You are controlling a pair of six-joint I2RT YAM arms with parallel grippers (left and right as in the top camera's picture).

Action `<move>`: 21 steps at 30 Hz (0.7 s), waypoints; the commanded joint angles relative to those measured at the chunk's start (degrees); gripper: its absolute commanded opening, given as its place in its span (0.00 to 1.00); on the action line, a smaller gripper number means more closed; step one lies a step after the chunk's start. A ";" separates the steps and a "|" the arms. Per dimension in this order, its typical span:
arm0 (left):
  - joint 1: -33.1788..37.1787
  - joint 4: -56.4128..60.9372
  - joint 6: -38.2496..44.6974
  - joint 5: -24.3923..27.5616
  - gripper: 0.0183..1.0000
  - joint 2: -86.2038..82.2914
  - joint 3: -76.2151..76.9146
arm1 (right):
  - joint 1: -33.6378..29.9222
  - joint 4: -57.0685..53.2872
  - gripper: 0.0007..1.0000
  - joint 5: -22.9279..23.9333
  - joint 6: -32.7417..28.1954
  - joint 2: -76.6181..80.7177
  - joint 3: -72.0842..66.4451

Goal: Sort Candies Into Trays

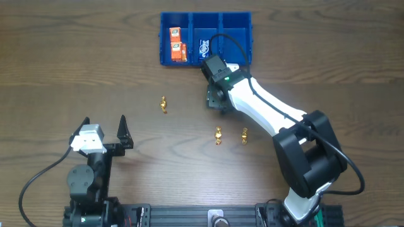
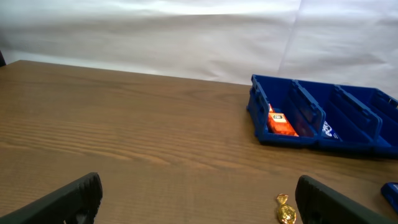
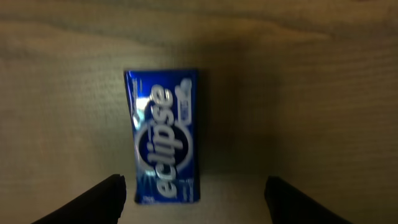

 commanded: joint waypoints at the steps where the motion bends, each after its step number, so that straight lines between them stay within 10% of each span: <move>1: 0.15 -2.45 0.61 0.37 1.00 -0.33 -0.85 | -0.20 2.23 0.75 -0.98 1.42 3.37 -0.11; 13: 0.15 -2.45 0.61 0.37 1.00 -0.33 -0.85 | -0.20 6.16 0.69 -3.06 1.40 6.62 -0.11; 21: 0.15 -2.45 0.61 0.37 1.00 -0.33 -0.85 | -0.20 6.38 0.34 -3.06 1.42 7.26 -0.09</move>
